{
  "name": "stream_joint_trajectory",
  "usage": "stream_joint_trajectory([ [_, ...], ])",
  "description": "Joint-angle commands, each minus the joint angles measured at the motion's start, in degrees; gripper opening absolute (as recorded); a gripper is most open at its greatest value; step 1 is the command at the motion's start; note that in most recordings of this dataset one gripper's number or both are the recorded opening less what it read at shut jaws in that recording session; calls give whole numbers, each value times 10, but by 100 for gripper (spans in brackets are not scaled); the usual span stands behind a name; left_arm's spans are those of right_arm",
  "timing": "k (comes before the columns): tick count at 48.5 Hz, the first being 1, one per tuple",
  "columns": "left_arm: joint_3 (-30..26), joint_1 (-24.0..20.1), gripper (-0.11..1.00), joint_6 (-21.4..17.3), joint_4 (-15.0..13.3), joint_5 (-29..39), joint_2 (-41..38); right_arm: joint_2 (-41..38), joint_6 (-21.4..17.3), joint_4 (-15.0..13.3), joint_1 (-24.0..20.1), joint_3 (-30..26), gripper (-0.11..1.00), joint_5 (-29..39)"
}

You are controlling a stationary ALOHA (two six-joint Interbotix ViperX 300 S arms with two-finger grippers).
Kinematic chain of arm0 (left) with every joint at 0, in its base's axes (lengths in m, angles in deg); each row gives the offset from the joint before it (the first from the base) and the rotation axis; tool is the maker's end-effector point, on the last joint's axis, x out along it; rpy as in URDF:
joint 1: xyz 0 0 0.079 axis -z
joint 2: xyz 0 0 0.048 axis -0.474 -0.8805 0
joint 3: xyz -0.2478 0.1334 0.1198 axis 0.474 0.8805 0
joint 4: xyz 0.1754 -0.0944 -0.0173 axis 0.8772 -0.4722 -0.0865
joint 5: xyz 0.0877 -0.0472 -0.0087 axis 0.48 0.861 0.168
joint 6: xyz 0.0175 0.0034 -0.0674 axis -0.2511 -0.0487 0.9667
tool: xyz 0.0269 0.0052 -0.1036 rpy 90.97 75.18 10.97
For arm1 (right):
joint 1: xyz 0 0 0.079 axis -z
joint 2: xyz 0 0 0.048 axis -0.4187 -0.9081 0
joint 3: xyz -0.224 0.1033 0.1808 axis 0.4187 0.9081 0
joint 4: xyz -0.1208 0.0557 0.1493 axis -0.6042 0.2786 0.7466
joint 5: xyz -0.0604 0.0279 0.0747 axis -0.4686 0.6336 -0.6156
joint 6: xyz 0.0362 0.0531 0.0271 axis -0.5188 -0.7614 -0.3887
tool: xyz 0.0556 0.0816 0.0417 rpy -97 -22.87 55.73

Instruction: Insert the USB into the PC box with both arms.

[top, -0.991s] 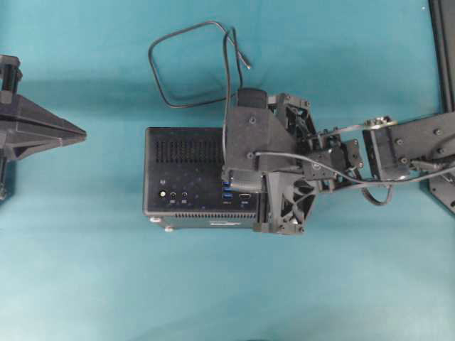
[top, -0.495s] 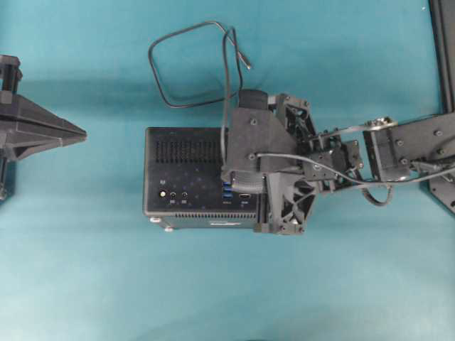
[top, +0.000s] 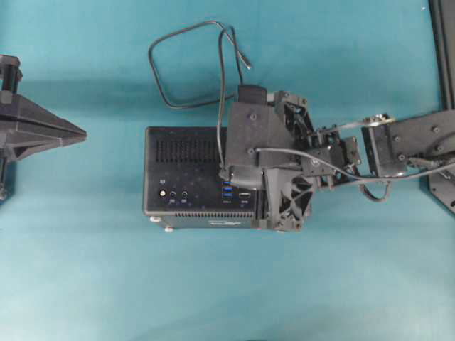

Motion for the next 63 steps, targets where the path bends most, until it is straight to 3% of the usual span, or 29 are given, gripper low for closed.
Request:
stream_joint_trajectory([
  [1, -14, 1, 0, 1, 2, -5, -2, -6, 1, -4, 15, 6, 6, 10],
  [19, -12, 1, 0, 1, 2, -5, -2, -8, -5, 20, -12, 7, 6, 7],
  [39, -13, 1, 0, 1, 1, -5, -2, -5, -2, -1, 11, 9, 6, 11],
  [63, -12, 1, 0, 1, 1, -5, 1, -6, -8, 11, -8, 11, 6, 6],
])
